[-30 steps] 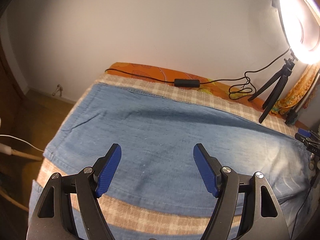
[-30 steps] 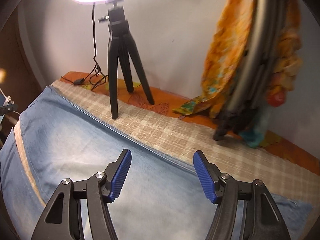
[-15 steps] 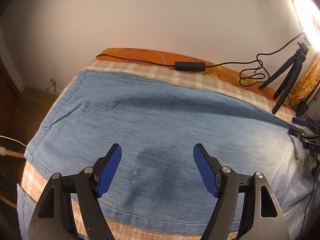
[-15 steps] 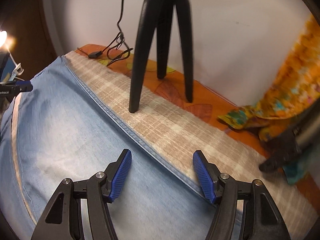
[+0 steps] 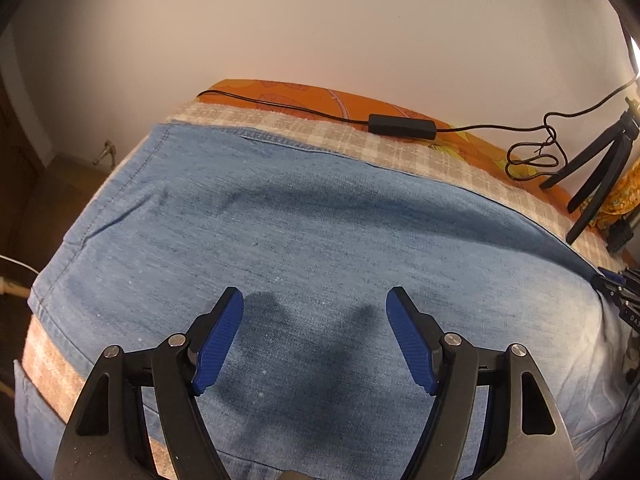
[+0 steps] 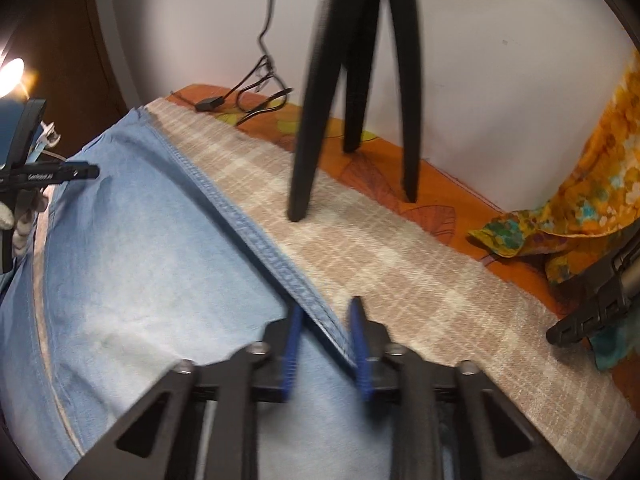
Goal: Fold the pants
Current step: 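Close the right tool on the leg hem while the left tool grasps the other hem, then lift both hems and carry them toward the jeans waistband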
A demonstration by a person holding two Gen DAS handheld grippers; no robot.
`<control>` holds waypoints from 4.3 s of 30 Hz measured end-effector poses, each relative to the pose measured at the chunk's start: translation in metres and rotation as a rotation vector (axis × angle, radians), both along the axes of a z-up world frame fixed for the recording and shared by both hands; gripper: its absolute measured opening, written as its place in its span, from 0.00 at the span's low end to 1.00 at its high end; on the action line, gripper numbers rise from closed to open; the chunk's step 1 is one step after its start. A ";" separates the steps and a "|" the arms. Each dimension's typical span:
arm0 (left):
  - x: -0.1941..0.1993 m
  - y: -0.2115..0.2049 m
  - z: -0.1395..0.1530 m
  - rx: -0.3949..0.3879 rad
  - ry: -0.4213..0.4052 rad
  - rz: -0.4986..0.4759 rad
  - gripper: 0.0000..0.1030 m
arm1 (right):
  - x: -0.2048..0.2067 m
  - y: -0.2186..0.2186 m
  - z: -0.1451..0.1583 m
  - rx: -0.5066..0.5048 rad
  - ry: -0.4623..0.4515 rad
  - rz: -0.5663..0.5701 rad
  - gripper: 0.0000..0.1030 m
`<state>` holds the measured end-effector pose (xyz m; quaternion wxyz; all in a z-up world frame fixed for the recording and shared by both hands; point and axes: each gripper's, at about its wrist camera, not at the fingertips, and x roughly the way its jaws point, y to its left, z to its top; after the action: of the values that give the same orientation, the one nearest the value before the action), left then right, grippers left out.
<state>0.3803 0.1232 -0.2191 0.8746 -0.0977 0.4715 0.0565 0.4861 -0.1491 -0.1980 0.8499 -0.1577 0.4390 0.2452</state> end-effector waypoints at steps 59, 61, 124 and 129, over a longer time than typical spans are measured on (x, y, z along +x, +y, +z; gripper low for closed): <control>0.039 0.043 0.016 0.091 -0.095 0.151 0.07 | -0.159 0.042 0.010 0.005 -0.038 0.141 0.02; 0.030 0.044 0.023 0.077 -0.112 0.149 0.07 | -0.158 0.042 0.014 -0.004 -0.045 0.118 0.01; -0.227 0.152 0.081 -0.263 -0.278 0.169 0.03 | -0.313 0.057 0.127 -0.081 -0.133 0.113 0.01; -0.271 0.158 0.060 -0.300 -0.263 0.173 0.03 | -0.359 0.060 0.120 -0.080 -0.084 0.139 0.01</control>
<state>0.1094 0.2812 -0.1595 0.8962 -0.2733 0.3461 0.0476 0.1275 -0.0887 -0.0780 0.8416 -0.2316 0.4002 0.2790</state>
